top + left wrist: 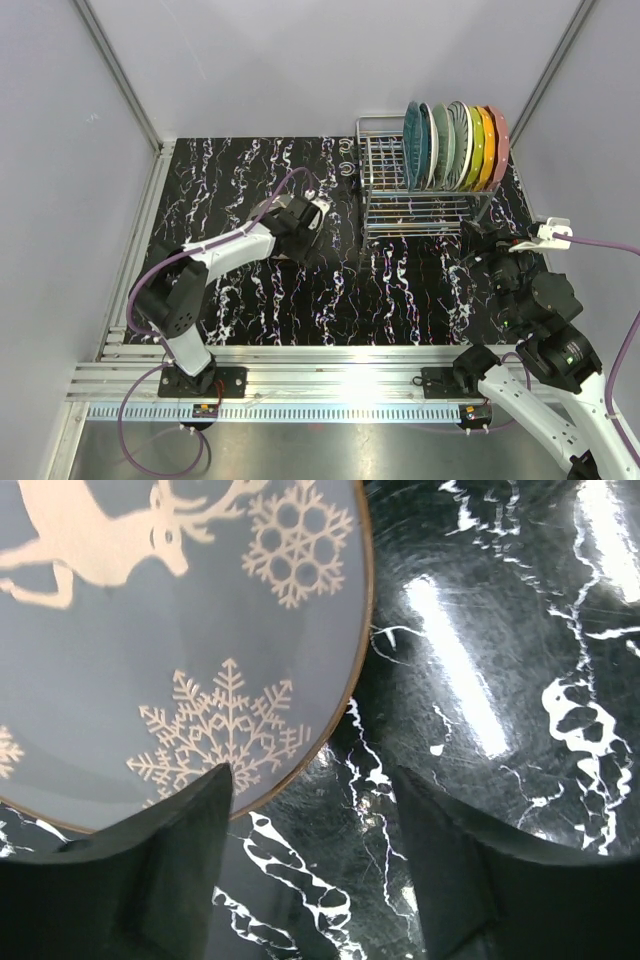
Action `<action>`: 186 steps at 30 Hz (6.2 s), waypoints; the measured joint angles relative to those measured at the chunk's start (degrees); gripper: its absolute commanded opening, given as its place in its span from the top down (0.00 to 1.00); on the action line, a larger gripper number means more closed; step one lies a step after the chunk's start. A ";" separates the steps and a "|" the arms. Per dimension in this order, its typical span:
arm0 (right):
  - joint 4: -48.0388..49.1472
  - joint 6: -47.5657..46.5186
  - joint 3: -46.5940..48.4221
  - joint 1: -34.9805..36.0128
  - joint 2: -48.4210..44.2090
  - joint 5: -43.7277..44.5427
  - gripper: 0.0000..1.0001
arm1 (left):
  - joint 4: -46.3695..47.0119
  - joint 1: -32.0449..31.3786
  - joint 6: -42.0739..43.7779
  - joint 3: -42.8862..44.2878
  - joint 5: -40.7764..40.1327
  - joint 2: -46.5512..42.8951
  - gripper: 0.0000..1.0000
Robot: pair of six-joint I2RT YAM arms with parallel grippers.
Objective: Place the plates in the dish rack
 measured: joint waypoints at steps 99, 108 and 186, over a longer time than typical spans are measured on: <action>-2.75 4.42 -3.34 0.00 -1.16 -8.02 0.41 | 2.84 -2.95 6.34 11.50 -9.88 15.30 0.42; -2.73 4.42 -3.37 0.00 -1.16 -8.02 0.41 | 2.91 -4.87 6.54 11.58 -14.03 15.45 0.73; 6.93 6.69 13.35 12.92 55.25 -14.86 0.50 | 3.02 26.58 -6.78 1.07 -9.18 -7.85 0.79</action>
